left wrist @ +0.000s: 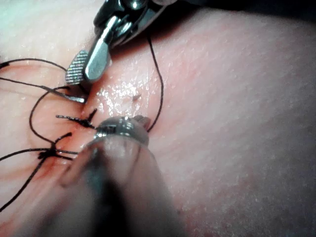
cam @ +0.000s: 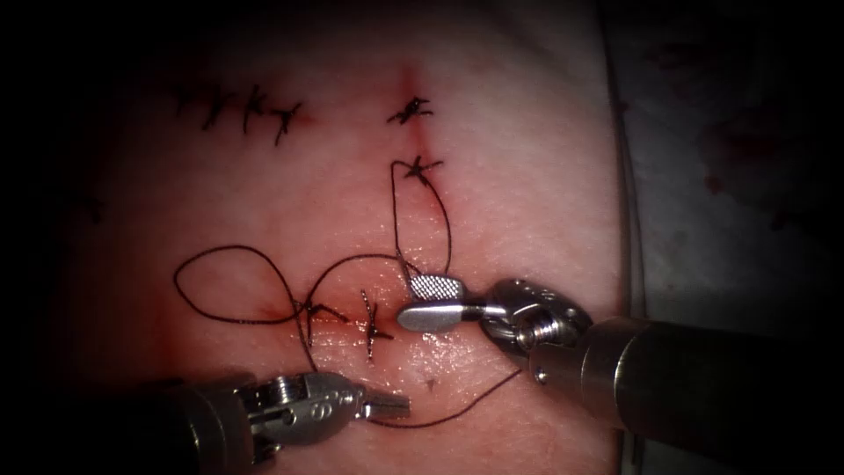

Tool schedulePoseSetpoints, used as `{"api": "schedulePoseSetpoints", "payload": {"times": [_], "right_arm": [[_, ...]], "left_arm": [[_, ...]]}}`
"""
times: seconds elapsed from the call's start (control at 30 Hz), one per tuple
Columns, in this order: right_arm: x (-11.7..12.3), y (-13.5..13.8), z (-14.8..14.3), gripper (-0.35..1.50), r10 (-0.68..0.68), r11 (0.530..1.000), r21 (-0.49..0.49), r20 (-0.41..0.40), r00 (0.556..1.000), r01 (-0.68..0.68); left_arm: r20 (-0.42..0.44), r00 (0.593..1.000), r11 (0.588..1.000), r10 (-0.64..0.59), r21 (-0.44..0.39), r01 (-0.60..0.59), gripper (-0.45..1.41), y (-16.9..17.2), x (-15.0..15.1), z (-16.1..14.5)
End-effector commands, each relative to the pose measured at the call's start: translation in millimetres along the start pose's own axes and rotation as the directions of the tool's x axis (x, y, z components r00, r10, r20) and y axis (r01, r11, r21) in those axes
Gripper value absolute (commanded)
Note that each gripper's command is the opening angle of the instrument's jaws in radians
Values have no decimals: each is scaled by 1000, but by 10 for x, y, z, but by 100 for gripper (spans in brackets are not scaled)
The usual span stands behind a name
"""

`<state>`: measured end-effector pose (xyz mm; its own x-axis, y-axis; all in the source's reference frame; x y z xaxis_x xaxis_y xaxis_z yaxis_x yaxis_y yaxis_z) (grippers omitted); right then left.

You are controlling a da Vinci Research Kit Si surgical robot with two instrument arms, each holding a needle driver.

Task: Wound Closure
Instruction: Throw the needle with the right needle driver through the bottom of the cut.

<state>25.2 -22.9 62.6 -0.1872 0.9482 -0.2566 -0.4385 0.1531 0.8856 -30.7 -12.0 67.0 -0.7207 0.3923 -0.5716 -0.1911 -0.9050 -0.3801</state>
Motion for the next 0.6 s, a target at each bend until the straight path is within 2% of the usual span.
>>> {"api": "schedulePoseSetpoints", "payload": {"times": [0.03,0.2,0.4,0.6], "right_arm": [[-2,0,11,103,-4,1000,-7,13,1000,4],[1,2,20,99,-4,1000,-28,25,1000,5],[8,20,36,98,-27,997,-65,57,998,31],[0,37,44,89,-47,994,-91,84,995,54]], "left_arm": [[-1,1000,1000,1,0,-1,-45,-1,1,9],[2,1000,1000,0,0,0,-45,0,1,9],[2,1000,1000,1,-1,-1,-45,1,0,8],[2,1000,1000,1,-1,-1,-45,1,0,7]]}}
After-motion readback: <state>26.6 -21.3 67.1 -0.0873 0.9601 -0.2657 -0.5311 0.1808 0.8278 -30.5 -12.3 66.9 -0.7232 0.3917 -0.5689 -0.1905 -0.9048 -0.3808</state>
